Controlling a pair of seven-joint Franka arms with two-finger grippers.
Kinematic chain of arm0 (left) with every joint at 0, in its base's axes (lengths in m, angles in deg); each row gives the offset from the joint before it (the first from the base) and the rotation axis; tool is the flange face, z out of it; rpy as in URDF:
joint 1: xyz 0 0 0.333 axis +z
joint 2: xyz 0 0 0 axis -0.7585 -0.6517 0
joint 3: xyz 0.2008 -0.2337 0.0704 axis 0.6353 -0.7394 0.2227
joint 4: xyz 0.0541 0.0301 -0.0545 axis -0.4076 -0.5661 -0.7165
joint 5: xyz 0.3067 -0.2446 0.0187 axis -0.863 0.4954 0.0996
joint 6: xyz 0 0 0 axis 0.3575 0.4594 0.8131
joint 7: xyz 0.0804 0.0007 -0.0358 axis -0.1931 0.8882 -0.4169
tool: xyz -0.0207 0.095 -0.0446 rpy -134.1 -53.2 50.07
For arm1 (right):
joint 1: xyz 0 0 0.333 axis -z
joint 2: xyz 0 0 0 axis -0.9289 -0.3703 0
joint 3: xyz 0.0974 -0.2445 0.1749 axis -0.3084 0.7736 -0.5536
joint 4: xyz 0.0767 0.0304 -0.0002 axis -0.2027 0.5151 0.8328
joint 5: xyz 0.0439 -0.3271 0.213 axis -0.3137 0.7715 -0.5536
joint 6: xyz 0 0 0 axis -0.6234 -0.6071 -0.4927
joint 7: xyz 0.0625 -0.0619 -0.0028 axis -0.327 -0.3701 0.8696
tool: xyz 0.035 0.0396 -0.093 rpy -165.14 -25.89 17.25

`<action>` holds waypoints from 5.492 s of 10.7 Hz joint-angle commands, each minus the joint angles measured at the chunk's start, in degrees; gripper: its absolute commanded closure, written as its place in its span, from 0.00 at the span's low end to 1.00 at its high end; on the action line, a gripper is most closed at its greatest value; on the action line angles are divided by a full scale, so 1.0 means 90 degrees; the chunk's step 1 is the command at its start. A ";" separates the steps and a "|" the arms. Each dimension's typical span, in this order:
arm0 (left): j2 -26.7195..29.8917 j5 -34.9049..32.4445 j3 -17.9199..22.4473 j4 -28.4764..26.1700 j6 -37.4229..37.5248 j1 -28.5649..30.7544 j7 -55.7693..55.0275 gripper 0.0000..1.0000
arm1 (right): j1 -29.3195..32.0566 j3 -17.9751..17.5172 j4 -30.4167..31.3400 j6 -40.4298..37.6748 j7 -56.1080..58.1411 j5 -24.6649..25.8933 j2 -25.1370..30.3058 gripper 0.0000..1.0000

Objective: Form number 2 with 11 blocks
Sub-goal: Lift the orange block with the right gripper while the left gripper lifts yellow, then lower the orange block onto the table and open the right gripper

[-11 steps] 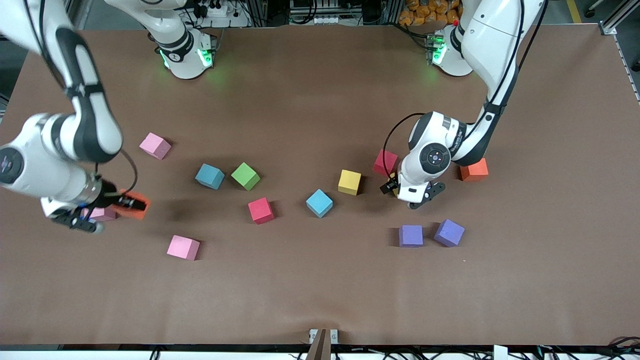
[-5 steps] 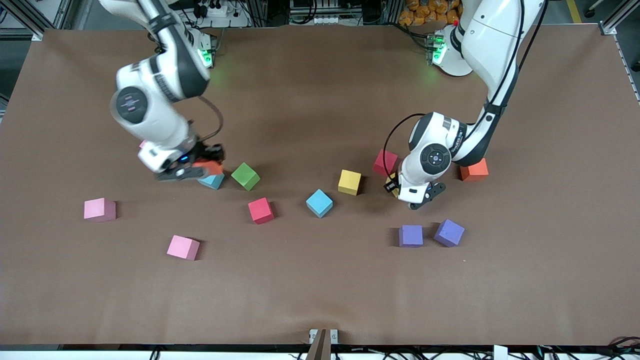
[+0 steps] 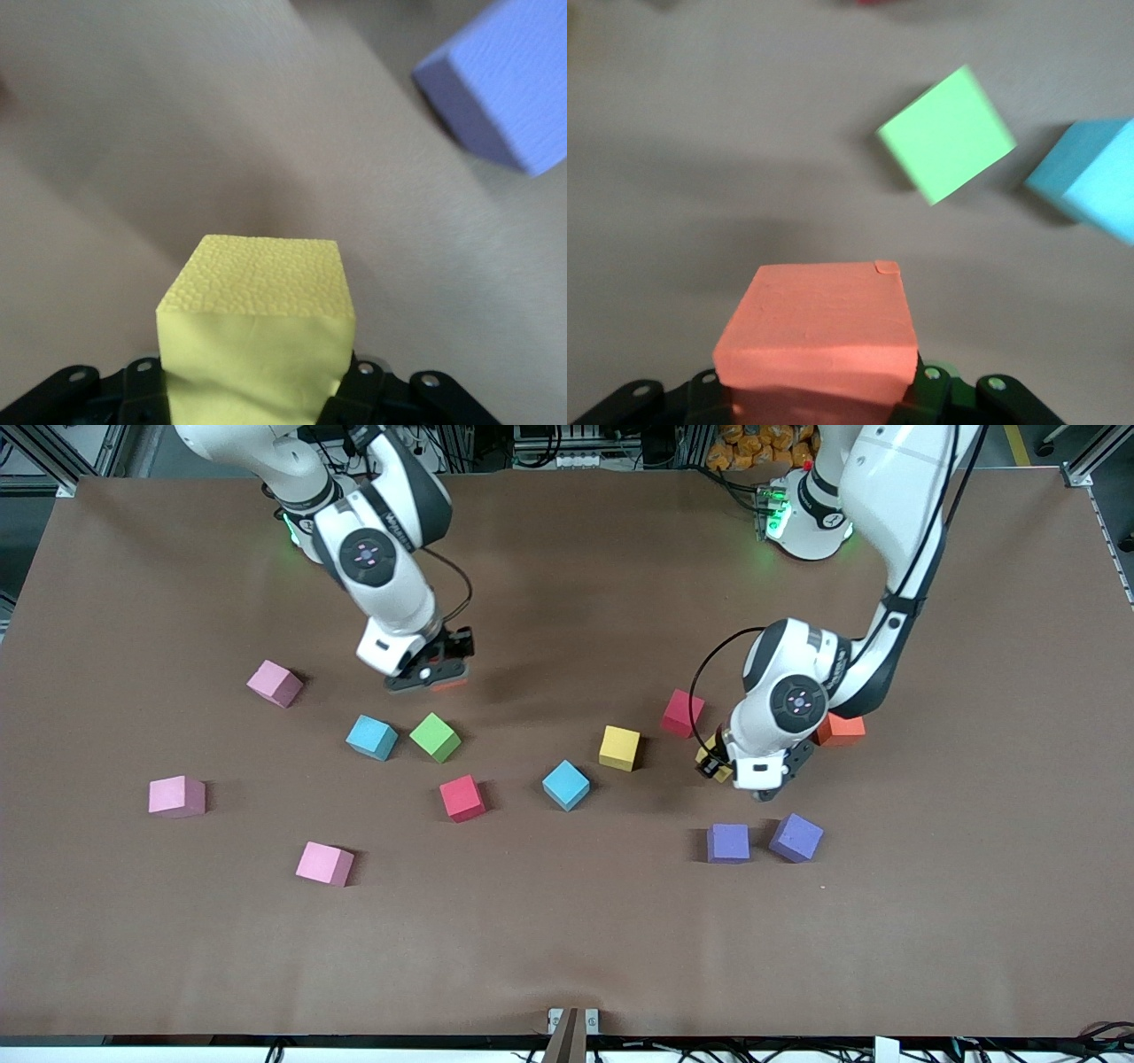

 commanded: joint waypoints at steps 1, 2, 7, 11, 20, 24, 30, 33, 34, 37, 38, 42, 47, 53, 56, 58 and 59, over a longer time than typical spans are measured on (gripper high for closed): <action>0.0686 0.0039 -0.0025 -0.0132 0.0730 0.0099 -0.0726 1.00 | -0.0765 0.0068 0.0606 0.0416 -0.1277 -0.0315 0.0232 0.72; 0.0891 0.0223 -0.0035 -0.0152 0.1053 0.0099 -0.0884 1.00 | -0.1059 0.0068 0.0637 0.0466 -0.1835 -0.0326 0.0144 0.72; 0.1577 0.0576 -0.0726 -0.0533 0.1164 0.0031 -0.3350 1.00 | -0.1930 0.0059 0.0833 0.0905 -0.2095 -0.0335 -0.0042 0.73; 0.1577 0.0576 -0.1673 -0.0639 0.0940 0.0011 -0.5384 1.00 | -0.2554 0.0049 0.0862 0.1392 -0.2396 -0.0820 -0.0538 0.73; 0.1207 0.0459 -0.2213 -0.0982 0.0129 -0.0320 -0.6372 1.00 | -0.3044 0.0039 0.0882 0.1706 -0.2914 -0.1370 -0.0804 0.73; 0.1206 0.0449 -0.2203 -0.1001 0.0128 -0.0525 -0.6471 1.00 | -0.3083 0.0039 0.0891 0.2018 -0.2993 -0.1371 -0.1086 0.73; 0.1128 0.0264 -0.2203 -0.0963 0.0070 -0.0545 -0.6481 1.00 | -0.3181 0.0039 0.0920 0.2058 -0.2993 -0.1371 -0.1165 0.50; 0.1089 0.0254 -0.2203 -0.0933 0.0040 -0.0555 -0.6481 1.00 | -0.3191 0.0039 0.0940 0.2156 -0.3197 -0.1371 -0.1204 0.43; 0.1089 0.0254 -0.2203 -0.0914 0.0040 -0.0565 -0.6481 1.00 | -0.3191 0.0039 0.0940 0.2156 -0.3305 -0.1371 -0.1204 0.43; 0.1089 0.0244 -0.2213 -0.0904 0.0040 -0.0584 -0.6481 1.00 | -0.3201 0.0039 0.0940 0.2136 -0.3579 -0.1371 -0.1204 0.42; 0.1089 0.0244 -0.2213 -0.0904 0.0040 -0.0594 -0.6481 1.00 | -0.3201 0.0049 0.0940 0.2117 -0.3589 -0.1371 -0.1204 0.30; 0.1079 0.0225 -0.2213 -0.0904 0.0040 -0.0604 -0.6481 1.00 | -0.3201 0.0049 0.0930 0.2126 -0.3530 -0.1341 -0.1224 0.06; 0.1040 0.0225 -0.2213 -0.0933 0.0031 -0.0653 -0.6471 1.00 | -0.3191 0.0059 0.0930 0.2068 -0.3511 -0.1302 -0.1039 0.00; 0.1001 0.0225 -0.2213 -0.1089 -0.0184 -0.0819 -0.6501 1.00 | -0.2918 0.0049 0.1330 0.1980 -0.3257 -0.1273 -0.0278 0.00; 0.1001 0.0225 -0.2213 -0.1264 -0.0448 -0.0965 -0.6715 1.00 | -0.2694 0.0049 0.1456 0.1649 -0.3131 -0.1263 0.0219 0.00; 0.1001 0.0225 -0.2213 -0.1391 -0.0458 -0.1111 -0.6842 1.00 | -0.2460 0.0049 0.1584 0.1211 -0.2945 -0.1263 0.0796 0.00; 0.1001 0.0225 -0.2213 -0.1440 -0.0497 -0.1160 -0.6910 1.00 | -0.2314 0.0059 0.1585 0.0996 -0.2935 -0.1186 0.1020 0.00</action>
